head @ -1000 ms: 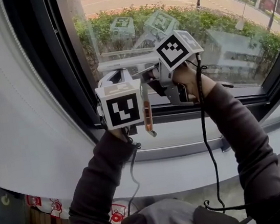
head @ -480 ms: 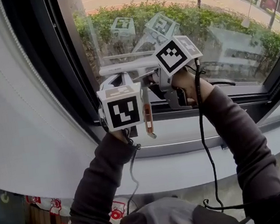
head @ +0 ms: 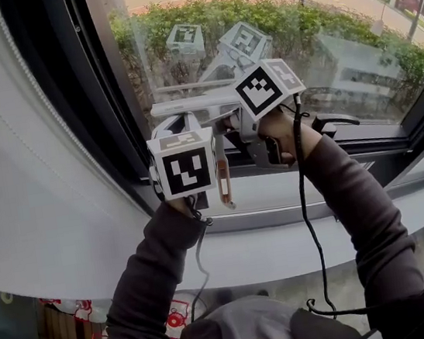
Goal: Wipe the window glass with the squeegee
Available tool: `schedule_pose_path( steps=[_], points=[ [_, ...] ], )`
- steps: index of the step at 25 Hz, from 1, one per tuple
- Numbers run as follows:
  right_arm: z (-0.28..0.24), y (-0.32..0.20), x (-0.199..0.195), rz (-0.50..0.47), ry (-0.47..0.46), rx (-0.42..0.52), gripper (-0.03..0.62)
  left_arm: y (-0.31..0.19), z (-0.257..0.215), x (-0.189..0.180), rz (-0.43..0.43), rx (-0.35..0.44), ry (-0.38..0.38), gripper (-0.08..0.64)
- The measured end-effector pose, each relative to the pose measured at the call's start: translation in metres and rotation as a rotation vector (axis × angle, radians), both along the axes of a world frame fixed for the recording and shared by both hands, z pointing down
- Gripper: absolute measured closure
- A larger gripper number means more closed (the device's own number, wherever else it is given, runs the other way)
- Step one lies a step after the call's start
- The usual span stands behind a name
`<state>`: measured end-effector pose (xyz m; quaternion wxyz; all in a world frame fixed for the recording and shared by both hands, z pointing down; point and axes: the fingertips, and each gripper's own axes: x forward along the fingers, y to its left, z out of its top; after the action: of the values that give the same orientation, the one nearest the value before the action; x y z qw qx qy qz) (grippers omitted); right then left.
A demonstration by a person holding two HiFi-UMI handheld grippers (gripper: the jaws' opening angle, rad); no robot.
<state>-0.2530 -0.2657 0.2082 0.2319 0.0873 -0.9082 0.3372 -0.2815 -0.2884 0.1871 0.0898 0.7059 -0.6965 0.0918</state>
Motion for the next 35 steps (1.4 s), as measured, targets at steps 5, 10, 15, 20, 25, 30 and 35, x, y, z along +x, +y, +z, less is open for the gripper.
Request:
schedule_pose_path(
  steps=[5, 10, 15, 20, 25, 30, 35],
  points=[
    [0.014, 0.003, -0.001, 0.002, -0.001, -0.022, 0.565, 0.002, 0.015, -0.002, 0.001, -0.026, 0.002, 0.561],
    [0.016, -0.001, 0.000, 0.001, -0.006, -0.046, 0.565, -0.002, 0.017, 0.000, 0.000, -0.044, 0.006, 0.561],
    [0.029, 0.002, -0.001, -0.003, -0.004, -0.070, 0.565, 0.000, 0.031, -0.001, 0.001, -0.067, -0.003, 0.561],
    [0.034, 0.001, 0.000, -0.001, 0.001, -0.086, 0.565, -0.002, 0.033, 0.000, 0.006, -0.068, -0.022, 0.561],
    [0.036, 0.003, 0.000, -0.003, 0.005, -0.103, 0.565, 0.000, 0.036, 0.000, 0.000, -0.078, -0.009, 0.561],
    [0.039, 0.005, 0.000, -0.002, 0.010, -0.137, 0.565, 0.001, 0.038, 0.001, 0.010, -0.081, -0.021, 0.561],
    [0.043, 0.007, 0.001, -0.003, 0.027, -0.146, 0.565, 0.003, 0.042, 0.001, 0.008, -0.087, -0.022, 0.561]
  ],
)
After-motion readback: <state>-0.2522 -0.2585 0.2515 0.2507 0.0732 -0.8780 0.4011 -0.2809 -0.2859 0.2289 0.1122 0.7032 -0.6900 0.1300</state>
